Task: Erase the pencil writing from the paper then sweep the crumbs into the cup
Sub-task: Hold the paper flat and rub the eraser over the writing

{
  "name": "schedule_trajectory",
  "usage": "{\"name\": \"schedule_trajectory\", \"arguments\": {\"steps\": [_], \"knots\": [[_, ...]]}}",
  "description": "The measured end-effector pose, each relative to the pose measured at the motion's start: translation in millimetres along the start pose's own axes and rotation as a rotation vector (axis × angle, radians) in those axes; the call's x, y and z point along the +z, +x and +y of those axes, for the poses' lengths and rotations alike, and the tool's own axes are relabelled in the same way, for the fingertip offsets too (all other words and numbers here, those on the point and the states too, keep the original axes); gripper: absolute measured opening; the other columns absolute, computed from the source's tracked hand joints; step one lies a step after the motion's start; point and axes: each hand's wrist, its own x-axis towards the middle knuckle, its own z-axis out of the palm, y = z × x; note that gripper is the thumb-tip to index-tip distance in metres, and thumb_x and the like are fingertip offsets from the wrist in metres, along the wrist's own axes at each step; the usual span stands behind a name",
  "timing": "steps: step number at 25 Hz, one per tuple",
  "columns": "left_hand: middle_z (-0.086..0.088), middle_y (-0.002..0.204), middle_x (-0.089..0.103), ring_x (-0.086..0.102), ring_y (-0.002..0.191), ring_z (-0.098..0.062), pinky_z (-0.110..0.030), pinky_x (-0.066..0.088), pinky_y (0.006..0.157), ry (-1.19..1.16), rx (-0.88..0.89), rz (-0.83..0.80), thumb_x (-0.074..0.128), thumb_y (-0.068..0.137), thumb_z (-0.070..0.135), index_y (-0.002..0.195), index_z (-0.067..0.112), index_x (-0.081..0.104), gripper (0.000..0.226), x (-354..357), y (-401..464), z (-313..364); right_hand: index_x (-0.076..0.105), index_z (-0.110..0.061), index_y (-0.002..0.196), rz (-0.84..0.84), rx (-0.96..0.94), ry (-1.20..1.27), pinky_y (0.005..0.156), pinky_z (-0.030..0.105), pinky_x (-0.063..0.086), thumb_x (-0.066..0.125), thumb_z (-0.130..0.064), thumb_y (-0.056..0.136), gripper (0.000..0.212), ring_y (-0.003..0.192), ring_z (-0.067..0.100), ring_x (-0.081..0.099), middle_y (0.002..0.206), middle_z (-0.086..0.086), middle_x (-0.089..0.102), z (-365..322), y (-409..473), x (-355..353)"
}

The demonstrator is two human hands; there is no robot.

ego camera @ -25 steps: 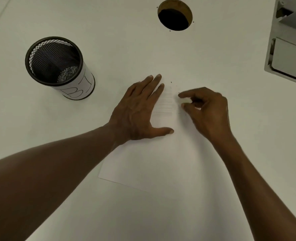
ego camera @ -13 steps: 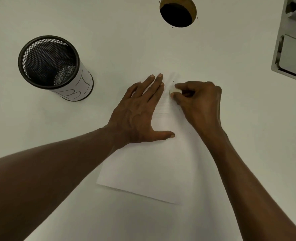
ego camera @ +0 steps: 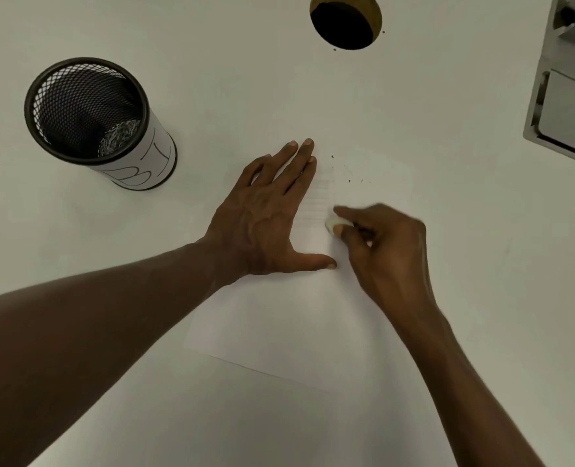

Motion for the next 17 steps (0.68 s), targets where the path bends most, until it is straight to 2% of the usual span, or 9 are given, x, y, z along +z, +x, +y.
{"name": "schedule_trajectory", "arguments": {"steps": [1, 5, 10, 13, 15, 17], "knots": [[-0.012, 0.171, 0.006, 0.006, 0.159, -0.027, -0.045, 0.011, 0.128, -0.001, 0.001, 0.001, 0.029, 0.069, 0.1, 0.16, 0.003, 0.019, 0.134, 0, 0, 0, 0.075, -0.011, 0.106, -0.007, -0.003, 0.01, 0.075, 0.027, 0.055, 0.072, -0.01, 0.086, 0.02, 0.075, 0.014, 0.067, 0.087, 0.005, 0.074, 0, -5, 0], [-0.011, 0.172, 0.006, 0.005, 0.159, -0.026, -0.045, 0.011, 0.128, 0.0, 0.004, 0.006, 0.029, 0.07, 0.1, 0.161, 0.003, 0.019, 0.133, 0, 0, 0, 0.073, -0.012, 0.109, 0.057, 0.067, -0.018, 0.079, 0.013, 0.047, 0.072, -0.018, 0.087, 0.023, 0.079, 0.009, 0.065, 0.094, 0.003, 0.074, -2, 51, 2], [-0.012, 0.171, 0.007, 0.006, 0.159, -0.027, -0.044, 0.011, 0.128, -0.011, 0.005, 0.013, 0.03, 0.069, 0.1, 0.16, 0.003, 0.021, 0.133, 0, -1, -1, 0.074, -0.012, 0.107, 0.003, 0.026, 0.003, 0.074, 0.022, 0.053, 0.073, -0.015, 0.086, 0.021, 0.073, 0.014, 0.067, 0.084, 0.004, 0.073, 0, -5, -1], [-0.011, 0.171, 0.007, 0.006, 0.159, -0.026, -0.045, 0.012, 0.128, -0.011, 0.012, 0.013, 0.03, 0.07, 0.1, 0.16, 0.003, 0.021, 0.133, 0, 0, 0, 0.073, -0.012, 0.11, 0.05, 0.04, -0.045, 0.077, 0.015, 0.048, 0.072, -0.016, 0.086, 0.024, 0.076, 0.011, 0.065, 0.089, 0.004, 0.073, 0, 38, 2], [-0.012, 0.171, 0.007, 0.006, 0.159, -0.026, -0.045, 0.011, 0.128, -0.013, 0.009, 0.01, 0.028, 0.07, 0.1, 0.16, 0.003, 0.02, 0.132, 0, -1, 0, 0.073, -0.012, 0.11, 0.039, 0.012, -0.031, 0.078, 0.019, 0.05, 0.071, -0.013, 0.086, 0.024, 0.075, 0.012, 0.064, 0.089, 0.006, 0.073, -2, 54, 3], [-0.012, 0.172, 0.006, 0.005, 0.159, -0.026, -0.045, 0.011, 0.128, -0.012, 0.01, 0.001, 0.028, 0.069, 0.1, 0.16, 0.003, 0.02, 0.133, 0, 0, 0, 0.074, -0.01, 0.108, 0.015, -0.071, -0.035, 0.072, 0.024, 0.051, 0.07, -0.005, 0.085, 0.024, 0.071, 0.016, 0.062, 0.083, 0.008, 0.071, 5, 29, 1]]}}
